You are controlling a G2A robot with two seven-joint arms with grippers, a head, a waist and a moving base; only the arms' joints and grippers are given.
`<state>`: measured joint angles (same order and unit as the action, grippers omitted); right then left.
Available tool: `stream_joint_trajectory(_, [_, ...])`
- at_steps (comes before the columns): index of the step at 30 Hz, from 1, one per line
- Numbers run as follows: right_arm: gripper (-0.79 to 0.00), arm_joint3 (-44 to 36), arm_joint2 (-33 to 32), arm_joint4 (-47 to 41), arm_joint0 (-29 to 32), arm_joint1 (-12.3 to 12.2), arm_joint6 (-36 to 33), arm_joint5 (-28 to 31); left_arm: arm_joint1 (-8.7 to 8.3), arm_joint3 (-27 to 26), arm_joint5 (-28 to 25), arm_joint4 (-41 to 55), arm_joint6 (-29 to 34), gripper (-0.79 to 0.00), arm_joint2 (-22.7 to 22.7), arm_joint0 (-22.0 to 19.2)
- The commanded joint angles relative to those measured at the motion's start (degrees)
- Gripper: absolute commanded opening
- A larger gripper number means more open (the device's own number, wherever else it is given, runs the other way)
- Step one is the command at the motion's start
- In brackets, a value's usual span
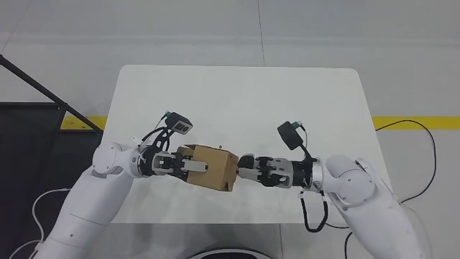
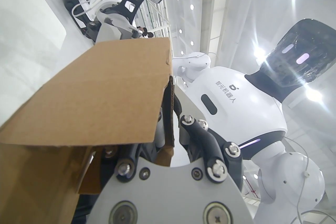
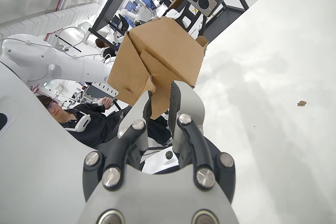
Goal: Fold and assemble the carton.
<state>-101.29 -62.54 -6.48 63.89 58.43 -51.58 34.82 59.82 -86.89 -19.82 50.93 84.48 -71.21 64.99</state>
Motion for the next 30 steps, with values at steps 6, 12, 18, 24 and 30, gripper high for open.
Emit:
stream_joint_trajectory(6, [-0.573,-0.1,0.9,0.1,-0.6,0.1,-0.4,-0.3,0.42,0.1,0.2,-0.1,0.2,-0.785,-0.2,0.0])
stream_joint_trajectory(12, [-0.576,0.5,2.3,0.1,-1.9,0.5,-0.5,-0.5,0.73,0.1,0.5,-0.4,0.5,-0.785,-0.3,0.0])
stream_joint_trajectory(18, [-0.576,0.7,3.3,0.2,-2.9,0.7,-0.6,-0.2,1.00,0.2,0.7,-0.6,0.7,-0.785,-0.5,0.2])
stream_joint_trajectory(24, [-0.576,0.9,4.4,0.4,-3.7,1.0,-0.7,-0.2,1.30,0.3,0.7,-0.8,0.7,-0.785,-0.6,0.2])
stream_joint_trajectory(30, [-0.576,1.4,6.2,0.5,-5.0,1.4,-0.8,-0.4,1.57,0.2,0.8,-0.8,0.8,-0.785,-0.7,0.3])
